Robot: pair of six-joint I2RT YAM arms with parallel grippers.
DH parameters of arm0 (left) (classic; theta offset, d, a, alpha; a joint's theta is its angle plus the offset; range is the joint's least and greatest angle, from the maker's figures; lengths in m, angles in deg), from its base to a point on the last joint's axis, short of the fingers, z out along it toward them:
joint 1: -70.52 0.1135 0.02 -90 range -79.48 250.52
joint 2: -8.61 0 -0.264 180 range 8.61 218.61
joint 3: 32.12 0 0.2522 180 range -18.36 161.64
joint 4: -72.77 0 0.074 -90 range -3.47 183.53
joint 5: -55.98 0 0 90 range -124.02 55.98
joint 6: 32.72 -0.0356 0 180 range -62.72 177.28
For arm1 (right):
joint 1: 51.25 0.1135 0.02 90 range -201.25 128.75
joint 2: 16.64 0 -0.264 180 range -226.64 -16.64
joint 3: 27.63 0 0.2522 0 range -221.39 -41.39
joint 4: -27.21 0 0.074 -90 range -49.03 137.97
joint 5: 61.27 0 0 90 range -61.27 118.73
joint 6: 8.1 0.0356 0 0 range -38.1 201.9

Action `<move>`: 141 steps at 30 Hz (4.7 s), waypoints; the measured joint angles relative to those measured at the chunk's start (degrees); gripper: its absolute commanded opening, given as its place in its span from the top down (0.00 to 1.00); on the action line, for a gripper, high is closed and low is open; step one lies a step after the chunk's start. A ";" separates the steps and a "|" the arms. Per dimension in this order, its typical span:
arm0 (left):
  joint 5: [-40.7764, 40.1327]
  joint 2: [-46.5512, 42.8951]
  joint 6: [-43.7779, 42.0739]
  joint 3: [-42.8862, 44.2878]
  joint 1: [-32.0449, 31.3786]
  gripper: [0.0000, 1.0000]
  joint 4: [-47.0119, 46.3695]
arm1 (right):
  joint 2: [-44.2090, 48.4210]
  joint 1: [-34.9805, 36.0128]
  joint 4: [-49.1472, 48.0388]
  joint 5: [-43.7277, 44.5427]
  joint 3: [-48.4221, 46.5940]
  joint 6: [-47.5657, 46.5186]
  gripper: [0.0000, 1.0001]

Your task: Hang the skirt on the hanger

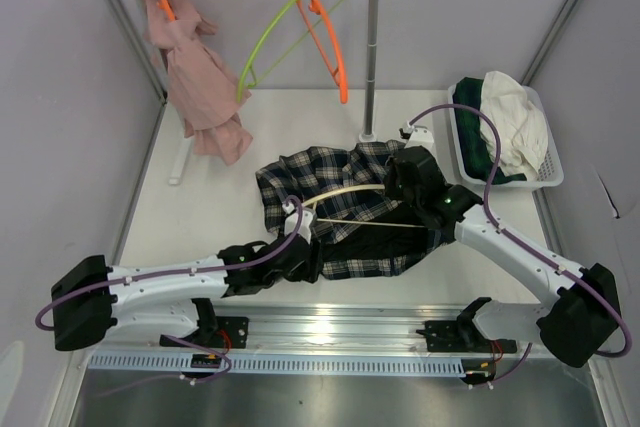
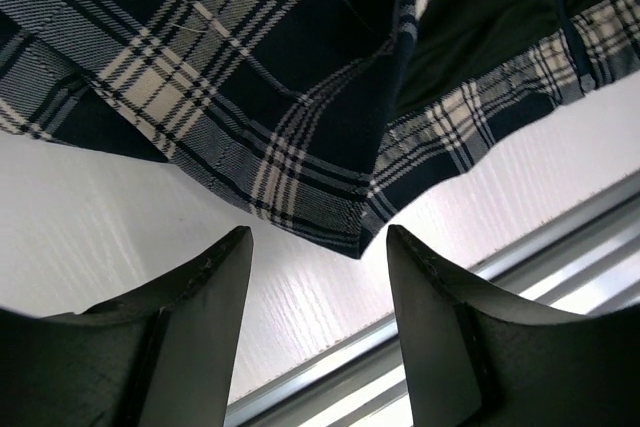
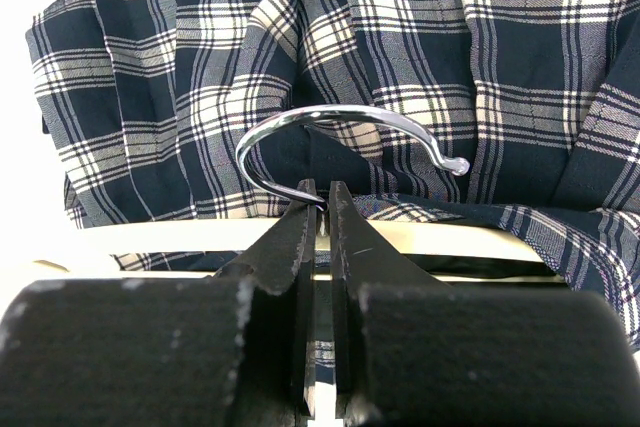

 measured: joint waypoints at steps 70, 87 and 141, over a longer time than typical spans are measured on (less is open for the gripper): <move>35.89 -10.12 -6.36 6.75 40.09 1.00 4.76 | 13.29 -1.38 -11.02 -1.90 12.90 -5.33 1.00; 36.83 -9.99 -8.76 11.76 40.13 1.00 10.60 | 15.58 3.23 -16.90 7.78 16.52 -6.49 1.00; 27.21 0.83 -10.82 33.29 29.94 1.00 19.93 | 9.49 22.23 -20.87 28.09 7.28 -19.82 1.00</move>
